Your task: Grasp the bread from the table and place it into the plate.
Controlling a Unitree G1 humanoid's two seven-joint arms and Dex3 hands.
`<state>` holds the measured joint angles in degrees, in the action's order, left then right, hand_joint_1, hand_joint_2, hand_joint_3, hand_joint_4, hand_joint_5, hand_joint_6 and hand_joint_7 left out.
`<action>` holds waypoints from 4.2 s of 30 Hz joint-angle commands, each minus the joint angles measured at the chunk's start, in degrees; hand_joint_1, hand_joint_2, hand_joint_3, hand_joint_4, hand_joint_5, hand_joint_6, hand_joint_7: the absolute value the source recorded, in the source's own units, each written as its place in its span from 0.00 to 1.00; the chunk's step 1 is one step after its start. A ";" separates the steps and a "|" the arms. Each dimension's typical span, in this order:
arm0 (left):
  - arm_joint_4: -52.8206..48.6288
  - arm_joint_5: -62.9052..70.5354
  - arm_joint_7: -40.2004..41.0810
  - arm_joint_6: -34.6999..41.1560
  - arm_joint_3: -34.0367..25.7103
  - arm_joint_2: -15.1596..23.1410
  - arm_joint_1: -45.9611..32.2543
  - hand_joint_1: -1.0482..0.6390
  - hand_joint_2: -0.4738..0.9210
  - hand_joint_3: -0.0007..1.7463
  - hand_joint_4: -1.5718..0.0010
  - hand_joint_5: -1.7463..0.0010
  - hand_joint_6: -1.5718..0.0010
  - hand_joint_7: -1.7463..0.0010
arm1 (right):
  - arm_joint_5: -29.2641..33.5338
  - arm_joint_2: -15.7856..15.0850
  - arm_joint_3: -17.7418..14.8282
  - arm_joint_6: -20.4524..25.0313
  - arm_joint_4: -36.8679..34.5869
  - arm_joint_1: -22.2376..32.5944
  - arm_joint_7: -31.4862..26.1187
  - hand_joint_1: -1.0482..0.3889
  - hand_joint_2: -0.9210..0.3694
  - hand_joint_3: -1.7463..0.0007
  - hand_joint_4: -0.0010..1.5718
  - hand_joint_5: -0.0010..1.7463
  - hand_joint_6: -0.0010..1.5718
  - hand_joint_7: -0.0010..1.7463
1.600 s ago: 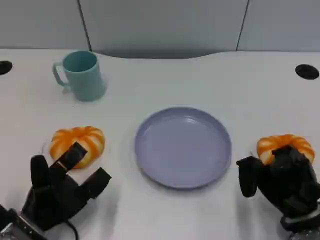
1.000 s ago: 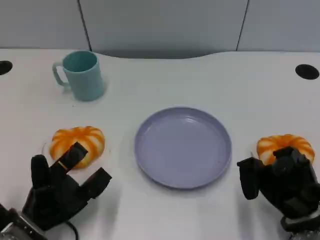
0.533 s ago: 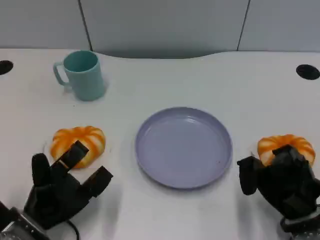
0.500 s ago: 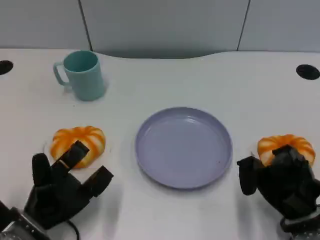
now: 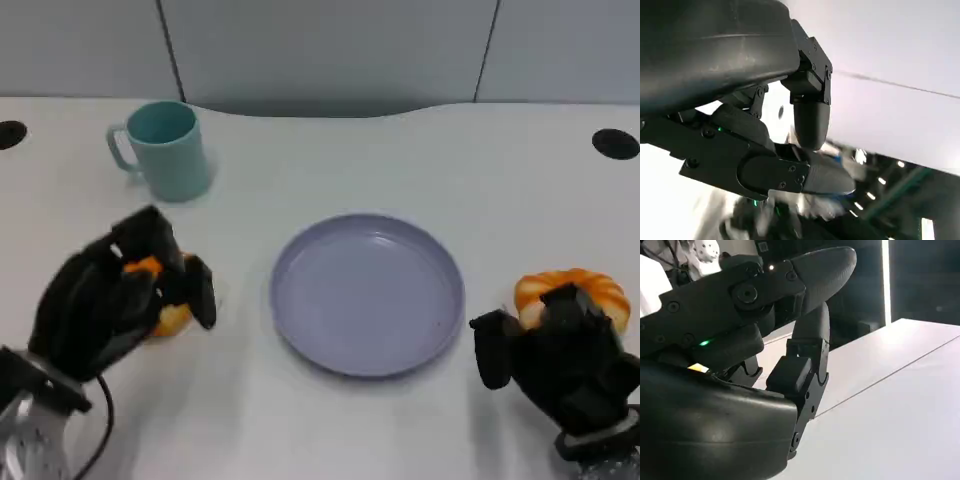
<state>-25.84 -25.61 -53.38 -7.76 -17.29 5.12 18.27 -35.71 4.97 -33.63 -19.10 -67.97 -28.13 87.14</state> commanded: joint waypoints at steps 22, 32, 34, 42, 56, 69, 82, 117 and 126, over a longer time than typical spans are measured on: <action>-24.13 60.27 54.47 -42.12 20.45 20.49 15.71 0.00 1.00 0.18 1.00 0.90 0.91 0.96 | -0.74 -0.23 -0.01 -1.83 0.02 0.36 -0.44 0.47 0.01 1.00 0.57 0.77 0.59 0.43; -38.92 58.26 60.74 -39.20 26.20 17.14 18.69 0.00 1.00 0.19 1.00 1.00 0.99 0.99 | -0.84 0.01 0.21 -5.11 1.21 0.45 0.63 0.44 0.00 0.99 0.57 0.81 0.58 0.46; -41.34 58.44 62.04 -38.33 27.12 16.36 19.08 0.00 1.00 0.19 1.00 1.00 0.99 0.99 | -0.83 0.09 0.37 -4.87 1.59 0.65 0.55 0.44 0.00 0.99 0.57 0.81 0.57 0.47; -47.65 59.47 67.88 -31.45 30.40 15.90 19.89 0.00 1.00 0.18 0.98 0.99 0.96 0.98 | -1.58 0.77 0.04 -5.90 3.00 1.84 0.71 0.41 0.00 0.99 0.58 0.78 0.55 0.53; -50.82 60.35 71.10 -25.96 34.03 16.65 21.68 0.01 0.99 0.07 0.89 0.94 0.89 0.95 | -2.24 0.54 0.68 -4.47 4.01 2.72 1.45 0.41 0.00 0.98 0.56 0.77 0.56 0.47; -51.77 62.47 73.29 -22.52 38.51 15.56 23.40 0.13 0.94 0.00 0.72 0.88 0.73 0.94 | -4.44 0.45 -0.57 -2.61 1.17 0.50 5.35 0.45 0.00 0.99 0.57 0.72 0.62 0.33; -52.63 64.66 73.86 -16.95 41.85 12.41 24.68 0.17 0.93 0.00 0.65 0.87 0.67 0.95 | 6.27 -2.44 7.79 -2.51 10.90 8.38 -11.89 0.41 0.00 0.99 0.55 0.66 0.68 0.14; -49.57 61.91 78.18 -25.66 39.83 16.16 33.06 0.49 0.94 0.01 0.28 0.77 0.29 0.90 | -2.54 1.62 5.22 -10.33 6.08 3.18 -4.14 0.36 0.00 0.95 0.53 0.74 0.57 0.35; -48.75 62.58 81.85 -30.30 40.55 14.52 34.45 0.47 0.93 0.00 0.38 0.33 0.26 0.92 | -1.85 1.68 5.80 -7.14 7.57 2.64 -4.41 0.34 0.00 0.96 0.56 0.73 0.63 0.30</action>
<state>-74.95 36.61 26.98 -37.15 22.94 19.73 51.45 -37.46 7.40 -27.97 -26.98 -61.52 -25.19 83.10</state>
